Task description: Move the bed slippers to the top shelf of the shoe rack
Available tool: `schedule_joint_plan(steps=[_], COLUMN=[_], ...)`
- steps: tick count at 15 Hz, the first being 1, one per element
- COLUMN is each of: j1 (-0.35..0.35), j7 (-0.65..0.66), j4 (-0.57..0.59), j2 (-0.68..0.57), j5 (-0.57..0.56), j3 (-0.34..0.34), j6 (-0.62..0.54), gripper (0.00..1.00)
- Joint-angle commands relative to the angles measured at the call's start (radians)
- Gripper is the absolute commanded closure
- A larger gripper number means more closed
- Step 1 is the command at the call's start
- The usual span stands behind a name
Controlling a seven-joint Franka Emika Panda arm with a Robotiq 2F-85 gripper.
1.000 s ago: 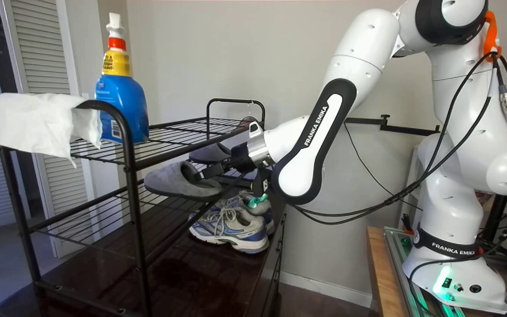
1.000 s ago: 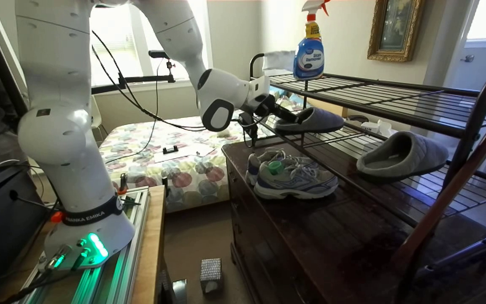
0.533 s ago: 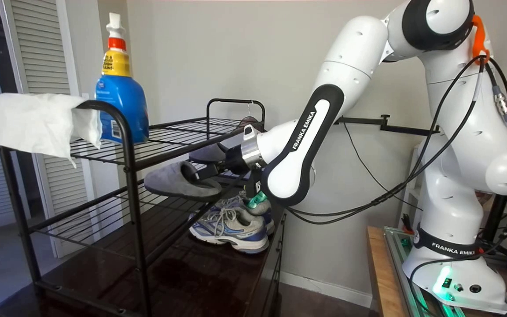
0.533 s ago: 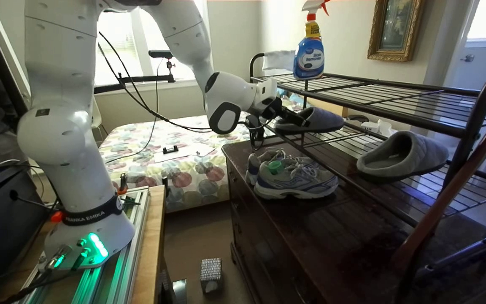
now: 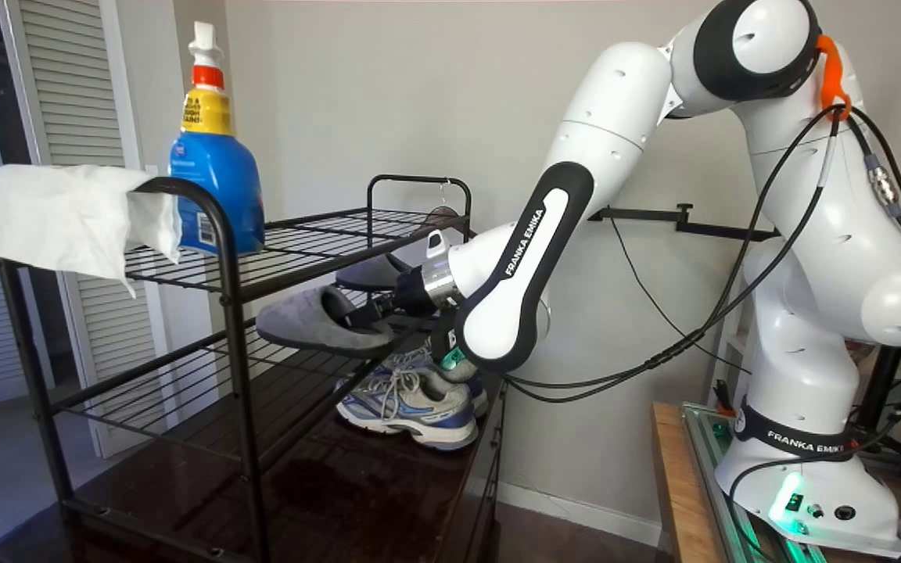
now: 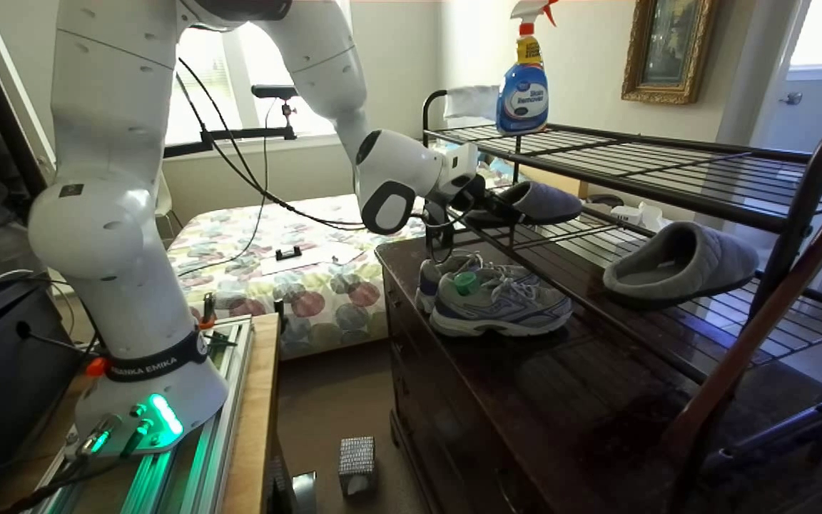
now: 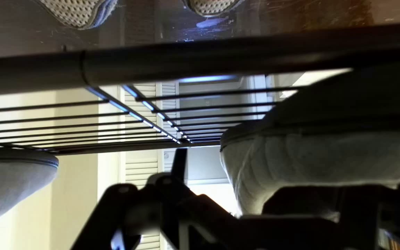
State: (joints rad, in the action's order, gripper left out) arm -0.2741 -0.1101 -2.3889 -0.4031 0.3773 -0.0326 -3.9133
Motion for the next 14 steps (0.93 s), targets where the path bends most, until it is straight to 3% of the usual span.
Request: schedule_joint_plan(steps=[1,9,12,14], j1=[-0.004,-0.007,0.012,0.046], j7=[-0.017,-0.02,0.012,0.066], j4=[0.028,0.032,0.012,-0.02], j2=[-0.025,-0.024,0.001,0.045], j5=[0.002,-0.004,-0.059,-0.161], j3=[0.003,0.001,-0.021,-0.055], j6=[0.014,0.022,0.058,0.105], gripper=[0.42,0.98,1.0,0.98])
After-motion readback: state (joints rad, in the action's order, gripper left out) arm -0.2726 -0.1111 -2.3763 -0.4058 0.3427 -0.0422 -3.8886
